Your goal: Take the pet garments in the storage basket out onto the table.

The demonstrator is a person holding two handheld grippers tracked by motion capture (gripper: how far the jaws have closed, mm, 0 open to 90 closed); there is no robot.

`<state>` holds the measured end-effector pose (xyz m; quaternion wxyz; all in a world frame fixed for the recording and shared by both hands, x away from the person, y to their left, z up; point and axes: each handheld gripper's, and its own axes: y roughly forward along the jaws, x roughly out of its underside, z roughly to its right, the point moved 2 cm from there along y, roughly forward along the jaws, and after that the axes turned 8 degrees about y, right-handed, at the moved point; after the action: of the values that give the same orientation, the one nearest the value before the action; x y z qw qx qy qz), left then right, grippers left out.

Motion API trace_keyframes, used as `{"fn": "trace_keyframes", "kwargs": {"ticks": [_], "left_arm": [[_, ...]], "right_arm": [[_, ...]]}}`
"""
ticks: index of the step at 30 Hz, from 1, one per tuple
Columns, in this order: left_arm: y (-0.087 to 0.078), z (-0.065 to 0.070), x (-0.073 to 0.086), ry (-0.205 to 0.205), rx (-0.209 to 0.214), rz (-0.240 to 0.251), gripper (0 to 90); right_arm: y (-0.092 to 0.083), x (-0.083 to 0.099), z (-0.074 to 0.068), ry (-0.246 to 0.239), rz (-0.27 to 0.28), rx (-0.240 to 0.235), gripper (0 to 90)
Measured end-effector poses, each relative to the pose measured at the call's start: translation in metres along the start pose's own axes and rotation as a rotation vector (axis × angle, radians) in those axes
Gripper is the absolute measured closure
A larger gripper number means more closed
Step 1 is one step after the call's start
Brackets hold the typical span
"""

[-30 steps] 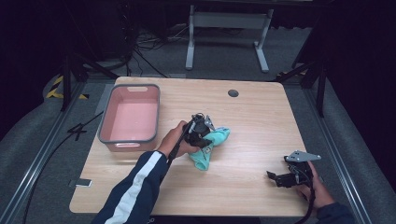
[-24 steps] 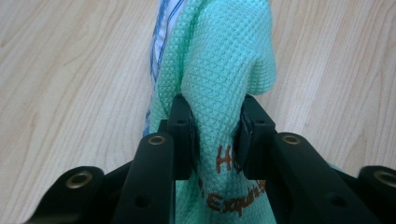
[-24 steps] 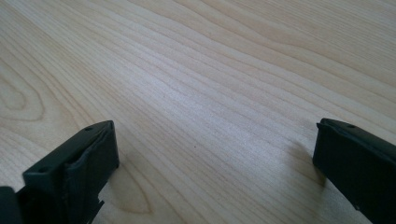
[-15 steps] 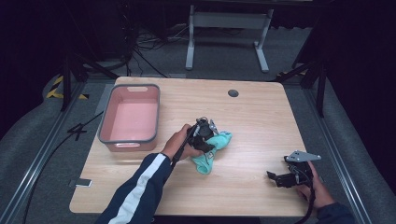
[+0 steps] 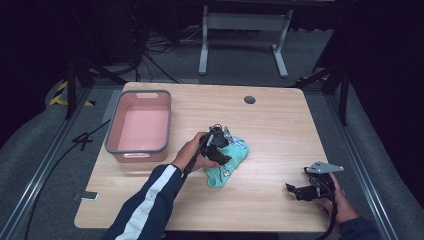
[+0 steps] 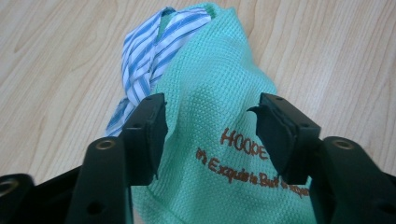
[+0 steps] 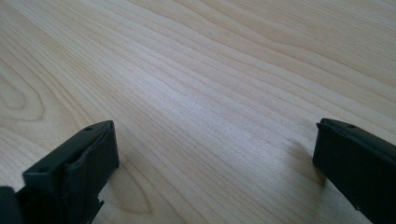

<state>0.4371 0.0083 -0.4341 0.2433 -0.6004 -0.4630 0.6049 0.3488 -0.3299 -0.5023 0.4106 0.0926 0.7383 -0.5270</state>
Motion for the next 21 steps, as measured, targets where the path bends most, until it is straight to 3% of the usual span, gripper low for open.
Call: {"fn": "trace_keyframes", "kwargs": {"ticks": [11, 21], "left_arm": [[-0.018, 0.005, 0.000, 0.040, -0.026, 0.000, 34.2], [-0.033, 0.008, 0.007, 0.040, -0.033, 0.013, 21.2]], "right_arm": [[0.000, 0.000, 0.000, -0.003, 0.000, 0.000, 0.6], [0.000, 0.000, 0.000, -0.003, -0.001, 0.001, 0.6]]}}
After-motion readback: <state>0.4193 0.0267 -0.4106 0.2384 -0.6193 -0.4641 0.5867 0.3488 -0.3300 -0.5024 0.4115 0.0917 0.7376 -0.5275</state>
